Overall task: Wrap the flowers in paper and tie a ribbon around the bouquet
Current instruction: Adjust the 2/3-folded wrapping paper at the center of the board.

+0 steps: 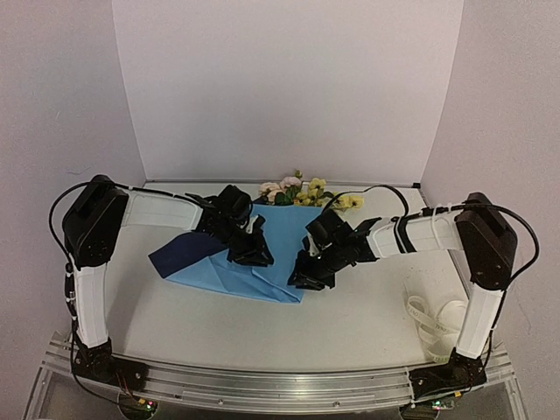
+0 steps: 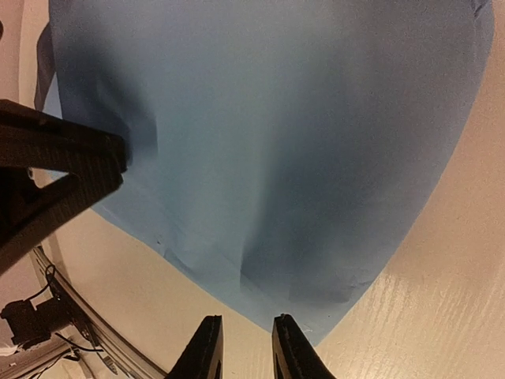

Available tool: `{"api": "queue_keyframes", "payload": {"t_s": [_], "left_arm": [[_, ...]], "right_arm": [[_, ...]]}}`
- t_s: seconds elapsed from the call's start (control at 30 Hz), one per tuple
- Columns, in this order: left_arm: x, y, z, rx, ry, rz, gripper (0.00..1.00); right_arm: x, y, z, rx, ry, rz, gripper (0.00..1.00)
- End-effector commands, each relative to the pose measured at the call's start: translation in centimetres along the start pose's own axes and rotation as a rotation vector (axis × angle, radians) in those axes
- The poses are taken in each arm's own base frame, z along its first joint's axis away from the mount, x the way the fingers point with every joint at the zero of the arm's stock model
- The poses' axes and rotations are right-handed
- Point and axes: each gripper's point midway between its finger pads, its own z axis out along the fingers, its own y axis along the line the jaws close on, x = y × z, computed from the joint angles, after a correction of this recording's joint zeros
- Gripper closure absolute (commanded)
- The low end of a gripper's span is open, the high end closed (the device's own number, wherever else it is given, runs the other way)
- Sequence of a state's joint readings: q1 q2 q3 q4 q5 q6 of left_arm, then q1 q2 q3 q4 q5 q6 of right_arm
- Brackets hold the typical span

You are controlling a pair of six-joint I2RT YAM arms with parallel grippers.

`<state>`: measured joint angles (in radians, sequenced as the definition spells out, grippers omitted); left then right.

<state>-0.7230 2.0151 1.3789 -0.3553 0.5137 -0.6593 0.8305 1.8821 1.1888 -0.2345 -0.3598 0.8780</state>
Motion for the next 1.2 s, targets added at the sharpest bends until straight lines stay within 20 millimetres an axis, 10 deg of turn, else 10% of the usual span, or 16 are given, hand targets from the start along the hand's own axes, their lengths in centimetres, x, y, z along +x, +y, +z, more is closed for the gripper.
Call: {"api": "queue_keyframes", "payload": {"t_s": [0.0, 0.33, 0.57, 0.93, 1.17], "left_arm": [[-0.9, -1.1, -1.5, 0.025, -0.052, 0.013, 0.81], [-2.2, 0.2, -5.7, 0.032, -0.149, -0.048, 0.79], [-1.0, 5.0, -11.3, -0.032, -0.277, -0.195, 0.71], [5.9, 14.9, -18.3, -0.158, -0.448, -0.535, 0.65], [6.3, 17.2, -17.5, -0.099, -0.513, -0.619, 0.62]], "right_arm": [[0.9, -0.9, 1.4, 0.009, 0.018, 0.029, 0.76], [2.9, -3.1, 3.4, 0.048, 0.071, 0.055, 0.76], [3.3, -3.7, 3.6, 0.066, 0.075, 0.076, 0.76], [0.8, -0.4, 2.1, 0.098, 0.022, -0.042, 0.69], [-1.9, 2.3, 2.5, 0.123, -0.022, -0.120, 0.68]]}}
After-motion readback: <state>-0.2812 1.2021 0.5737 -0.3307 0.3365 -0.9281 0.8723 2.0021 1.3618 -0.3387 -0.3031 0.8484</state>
